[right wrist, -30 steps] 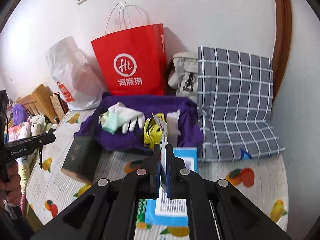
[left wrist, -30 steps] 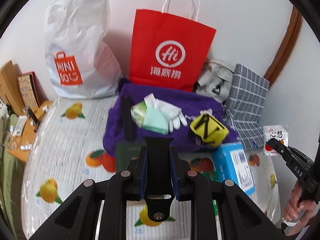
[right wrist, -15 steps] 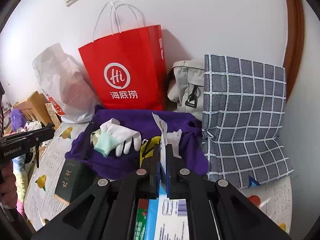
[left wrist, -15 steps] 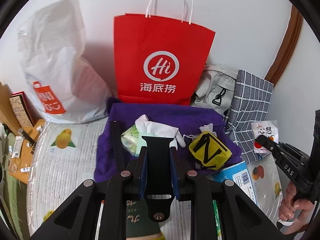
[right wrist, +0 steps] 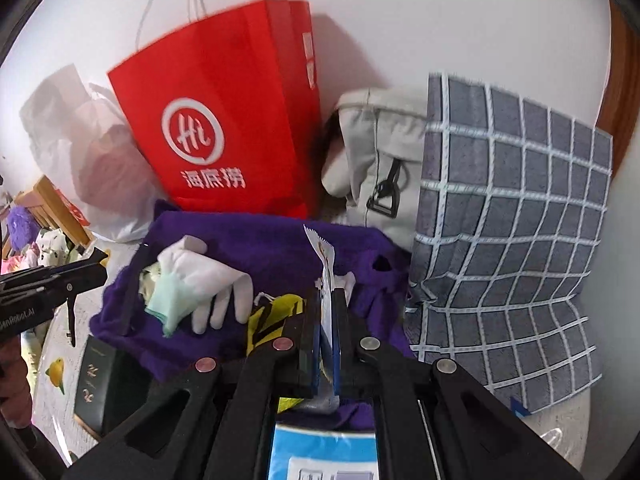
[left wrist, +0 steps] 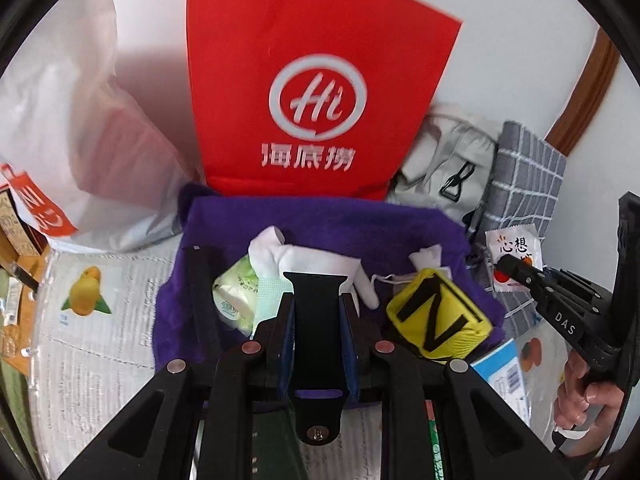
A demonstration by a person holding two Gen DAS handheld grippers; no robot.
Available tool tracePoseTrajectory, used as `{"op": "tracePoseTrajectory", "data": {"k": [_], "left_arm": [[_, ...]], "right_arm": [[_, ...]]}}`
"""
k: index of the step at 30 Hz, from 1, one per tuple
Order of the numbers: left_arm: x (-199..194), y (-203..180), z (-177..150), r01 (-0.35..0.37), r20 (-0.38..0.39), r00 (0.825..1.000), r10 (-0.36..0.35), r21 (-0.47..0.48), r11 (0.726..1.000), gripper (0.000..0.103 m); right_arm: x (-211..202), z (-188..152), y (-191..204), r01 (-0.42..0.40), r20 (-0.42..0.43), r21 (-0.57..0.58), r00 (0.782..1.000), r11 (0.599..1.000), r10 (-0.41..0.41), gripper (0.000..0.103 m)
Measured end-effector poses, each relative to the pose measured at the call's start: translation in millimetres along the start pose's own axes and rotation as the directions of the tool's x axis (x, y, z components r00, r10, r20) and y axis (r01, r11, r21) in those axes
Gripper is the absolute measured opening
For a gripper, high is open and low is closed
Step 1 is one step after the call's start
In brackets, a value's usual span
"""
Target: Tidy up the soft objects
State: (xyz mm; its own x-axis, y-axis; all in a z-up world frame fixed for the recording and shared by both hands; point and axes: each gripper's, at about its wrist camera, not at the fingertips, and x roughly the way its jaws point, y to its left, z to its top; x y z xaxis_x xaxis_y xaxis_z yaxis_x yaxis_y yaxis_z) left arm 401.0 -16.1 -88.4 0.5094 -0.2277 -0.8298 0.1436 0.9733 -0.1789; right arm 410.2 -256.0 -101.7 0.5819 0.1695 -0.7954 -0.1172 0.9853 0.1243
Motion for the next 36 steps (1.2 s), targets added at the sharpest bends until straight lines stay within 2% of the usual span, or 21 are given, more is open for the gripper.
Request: {"op": "tracePoseTrajectory", "data": {"k": [2, 10, 15, 22, 23, 25, 27, 32, 36], "left_arm": [[11.9, 2.9, 2.1, 0.000, -0.032, 0.999, 0.000, -0.006, 1.000, 0.020], [21.8, 21.8, 6.6, 0.018, -0.052, 0.998, -0.020, -0.038, 0.999, 0.020], [31.2, 23.7, 6.0, 0.019, -0.075, 0.997, -0.021, -0.031, 0.999, 0.020], [37.7, 23.9, 4.7, 0.039, -0.084, 0.996, -0.043, -0.049, 0.998, 0.020], [40.3, 24.3, 4.7, 0.044, -0.088, 0.995, -0.049, -0.057, 0.997, 0.020], [44.4, 25.3, 4.5, 0.056, -0.093, 0.994, -0.062, -0.071, 0.996, 0.020], [50.6, 26.8, 3.9, 0.061, -0.103, 0.992, -0.069, -0.085, 0.994, 0.020], [59.1, 31.6, 3.4, 0.031, -0.104, 0.994, -0.041, -0.102, 0.994, 0.020], [62.3, 35.9, 3.4, 0.047, -0.099, 0.993, -0.059, -0.124, 0.991, 0.020]], "right_arm": [[12.0, -1.4, 0.4, 0.016, -0.029, -0.026, 0.999, 1.000, -0.017, 0.005], [31.7, -2.5, -9.8, 0.029, -0.067, -0.021, 0.997, 0.999, -0.031, 0.005], [51.5, -7.4, -6.7, 0.033, -0.118, -0.044, 0.992, 0.999, -0.038, 0.005], [58.2, -9.6, 2.4, 0.049, -0.127, -0.084, 0.990, 0.995, -0.059, 0.008], [57.2, -9.1, 2.7, 0.043, -0.124, -0.082, 0.991, 0.996, -0.053, 0.012], [54.1, -8.7, 3.9, 0.019, -0.117, -0.080, 0.993, 0.997, -0.028, 0.031], [49.6, -7.5, 6.1, 0.004, -0.095, -0.085, 0.995, 0.996, -0.012, 0.043], [38.5, -6.5, 9.9, -0.020, -0.062, -0.097, 0.998, 0.995, 0.014, 0.049], [31.0, -4.6, 10.0, -0.022, -0.047, -0.088, 0.999, 0.996, 0.018, 0.049]]}}
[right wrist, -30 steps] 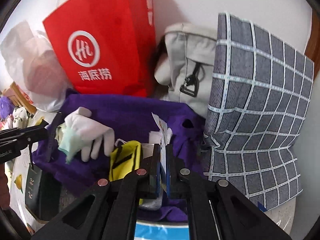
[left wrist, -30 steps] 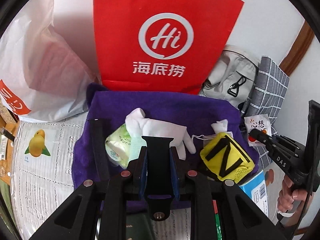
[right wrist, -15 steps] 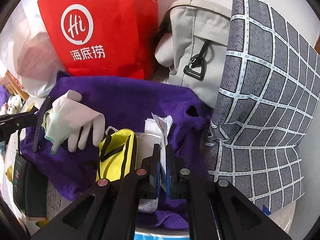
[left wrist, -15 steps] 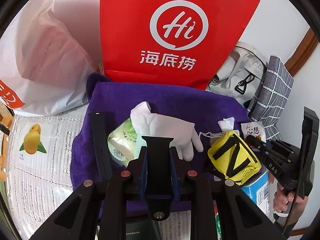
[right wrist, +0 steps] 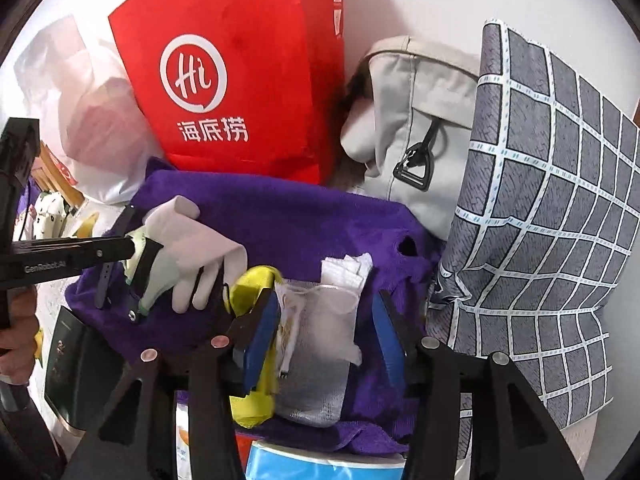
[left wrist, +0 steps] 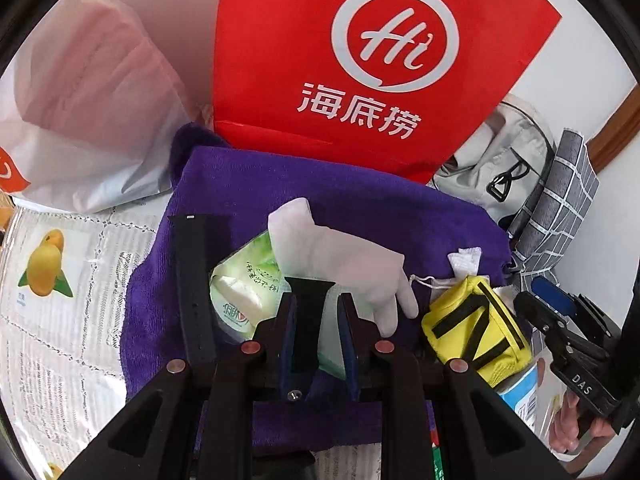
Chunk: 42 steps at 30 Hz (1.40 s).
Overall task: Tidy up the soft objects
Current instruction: 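Lower the strap and packet onto the purple towel and open both grippers, then withdraw both grippers and move the right gripper to the green snack packet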
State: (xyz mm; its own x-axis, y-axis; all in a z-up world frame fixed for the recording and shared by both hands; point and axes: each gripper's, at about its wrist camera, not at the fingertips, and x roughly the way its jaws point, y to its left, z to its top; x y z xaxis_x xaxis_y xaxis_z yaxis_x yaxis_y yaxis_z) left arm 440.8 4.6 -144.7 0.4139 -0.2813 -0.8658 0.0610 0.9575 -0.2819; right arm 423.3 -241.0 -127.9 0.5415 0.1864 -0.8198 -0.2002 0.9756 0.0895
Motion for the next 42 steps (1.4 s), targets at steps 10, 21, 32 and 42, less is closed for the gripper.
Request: {"op": "tracePoseTrajectory", "data": {"k": [10, 21, 32, 42], "left_arm": [[-9.4, -2.1, 0.2, 0.004, 0.010, 1.000, -0.004, 0.013, 1.000, 0.020], [-35.4, -14.2, -4.0, 0.021, 0.026, 0.999, -0.022, 0.062, 0.998, 0.032], [-92.0, -16.7, -38.6, 0.000, 0.068, 0.998, -0.006, 0.091, 0.996, 0.032], [-141.0, 6.5, -115.9, -0.038, 0.116, 0.993, 0.025, 0.111, 0.993, 0.044]], "right_arm": [[-31.1, 1.9, 5.3, 0.015, 0.062, 0.003, 0.998, 1.000, -0.015, 0.050], [-76.9, -57.7, 34.9, -0.010, 0.052, 0.013, 0.999, 1.000, 0.010, 0.050], [-128.4, -169.8, 72.9, -0.023, 0.000, 0.041, 1.000, 0.999, 0.023, 0.044], [-111.2, -231.8, 108.4, 0.064, -0.034, -0.002, 0.997, 0.998, -0.064, 0.047]]}}
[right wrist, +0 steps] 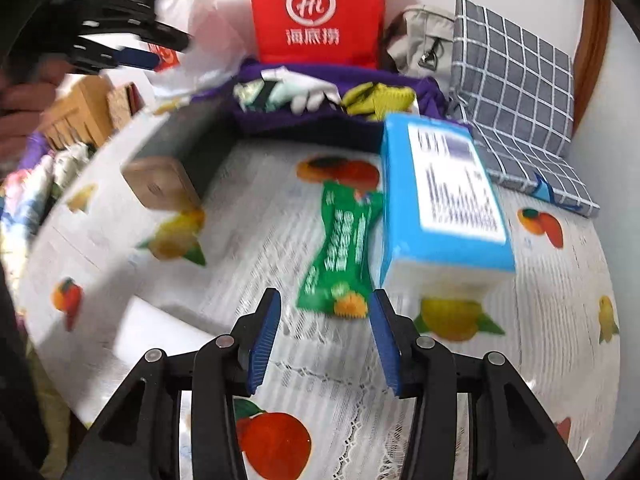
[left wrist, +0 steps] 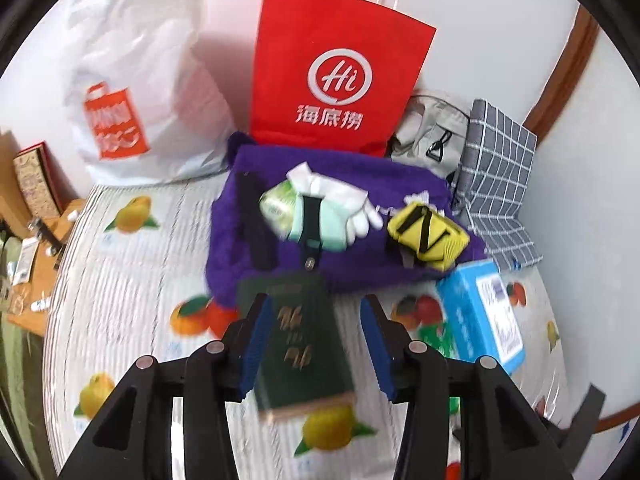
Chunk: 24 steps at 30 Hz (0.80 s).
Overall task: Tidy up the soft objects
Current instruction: 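Withdraw both grippers and move the right gripper to the green snack packet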
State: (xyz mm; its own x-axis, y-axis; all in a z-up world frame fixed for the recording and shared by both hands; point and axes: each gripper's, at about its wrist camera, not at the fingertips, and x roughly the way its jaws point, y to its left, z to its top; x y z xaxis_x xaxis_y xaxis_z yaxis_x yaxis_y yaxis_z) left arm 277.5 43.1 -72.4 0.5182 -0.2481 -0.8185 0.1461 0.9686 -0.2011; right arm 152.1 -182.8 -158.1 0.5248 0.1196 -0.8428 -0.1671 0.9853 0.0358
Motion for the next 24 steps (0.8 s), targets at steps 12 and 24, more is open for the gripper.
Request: {"op": "tracePoseTrajectory", "data": {"k": [12, 24], "left_arm": [[-3.6, 22.4, -59.8, -0.010, -0.054, 0.999, 0.009, -0.021, 1.000, 0.044], [-14.3, 17.0, -84.1, 0.026, -0.077, 0.997, -0.030, -0.059, 0.998, 0.044]], "right_arm": [[36.1, -0.9, 4.3, 0.062, 0.037, 0.113, 0.997, 0.992, -0.067, 0.059], [17.1, -8.5, -4.0, -0.039, 0.010, 0.115, 0.999, 0.993, 0.038, 0.012]]}}
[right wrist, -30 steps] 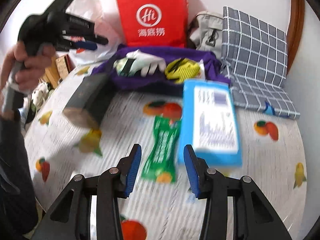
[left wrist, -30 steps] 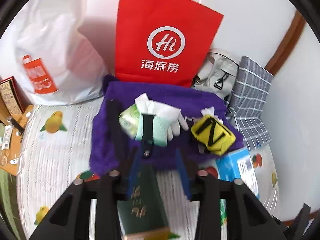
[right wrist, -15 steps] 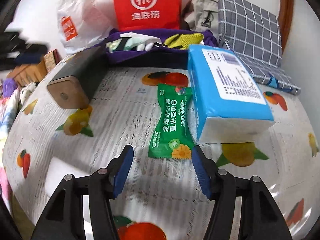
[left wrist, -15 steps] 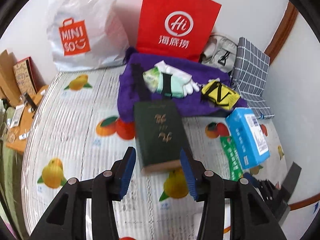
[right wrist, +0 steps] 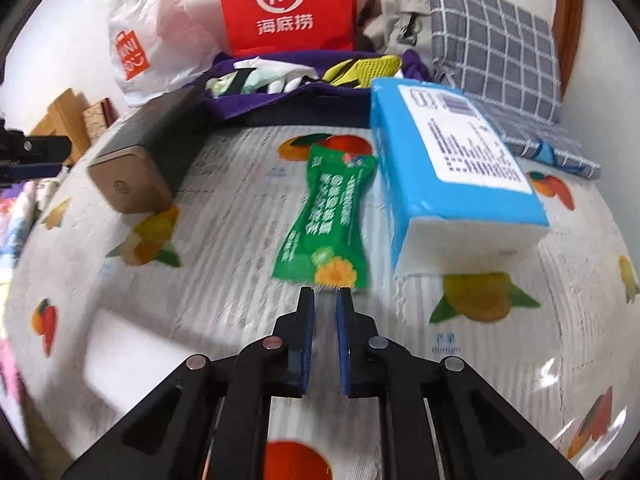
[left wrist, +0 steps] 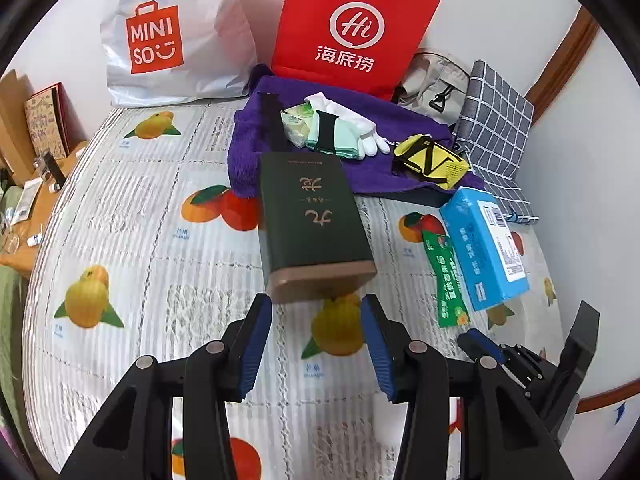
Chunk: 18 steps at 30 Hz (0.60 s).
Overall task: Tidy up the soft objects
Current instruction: 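Withdraw both grippers and move the right gripper to the green snack packet, then grasp the green snack packet with the right gripper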
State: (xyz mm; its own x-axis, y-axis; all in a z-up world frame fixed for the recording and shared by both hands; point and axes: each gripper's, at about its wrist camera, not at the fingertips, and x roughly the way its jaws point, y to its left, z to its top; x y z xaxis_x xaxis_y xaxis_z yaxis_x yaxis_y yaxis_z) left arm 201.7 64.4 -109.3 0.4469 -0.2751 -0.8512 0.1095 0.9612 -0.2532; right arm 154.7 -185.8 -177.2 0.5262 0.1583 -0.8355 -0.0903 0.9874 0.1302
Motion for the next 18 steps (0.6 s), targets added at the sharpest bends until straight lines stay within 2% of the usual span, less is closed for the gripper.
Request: {"op": "tracePoseTrajectory", "data": {"k": [2, 3, 4, 6, 10, 14, 18], "left_arm": [[-2.7, -0.3, -3.2, 0.004, 0.003, 1.000, -0.004, -0.002, 1.000, 0.044], [-3.0, 0.3, -3.7, 0.005, 0.003, 1.000, -0.005, -0.004, 1.000, 0.044], [-3.1, 0.9, -4.9, 0.006, 0.002, 1.000, -0.006, -0.007, 1.000, 0.044], [-2.2, 2.6, -7.1, 0.010, 0.000, 1.000, -0.010, -0.010, 1.000, 0.044], [4.7, 7.9, -8.6, 0.007, -0.013, 1.000, -0.007, -0.007, 1.000, 0.044], [11.8, 16.6, -8.3, 0.017, -0.023, 1.000, -0.017, -0.019, 1.000, 0.044], [14.7, 21.8, -9.1, 0.021, -0.023, 0.999, -0.022, -0.031, 0.999, 0.044]], "right_arm": [[-6.2, 2.0, 2.6, -0.021, 0.023, -0.017, 1.000, 1.000, 0.021, 0.023], [-6.0, 4.2, 5.3, -0.016, 0.035, -0.024, 0.999, 1.000, 0.016, 0.045], [-6.0, 5.7, 6.2, -0.013, 0.051, -0.025, 0.999, 1.000, 0.014, 0.060], [-1.6, 9.5, 8.4, -0.003, 0.072, -0.018, 0.997, 1.000, 0.004, 0.061], [17.4, 17.9, 9.7, 0.008, 0.054, 0.001, 0.998, 1.000, -0.008, 0.061], [35.6, 23.9, 16.1, 0.098, 0.052, -0.025, 0.994, 0.995, -0.097, 0.059], [36.6, 29.0, 14.0, 0.096, 0.047, -0.026, 0.994, 0.995, -0.095, 0.041]]}}
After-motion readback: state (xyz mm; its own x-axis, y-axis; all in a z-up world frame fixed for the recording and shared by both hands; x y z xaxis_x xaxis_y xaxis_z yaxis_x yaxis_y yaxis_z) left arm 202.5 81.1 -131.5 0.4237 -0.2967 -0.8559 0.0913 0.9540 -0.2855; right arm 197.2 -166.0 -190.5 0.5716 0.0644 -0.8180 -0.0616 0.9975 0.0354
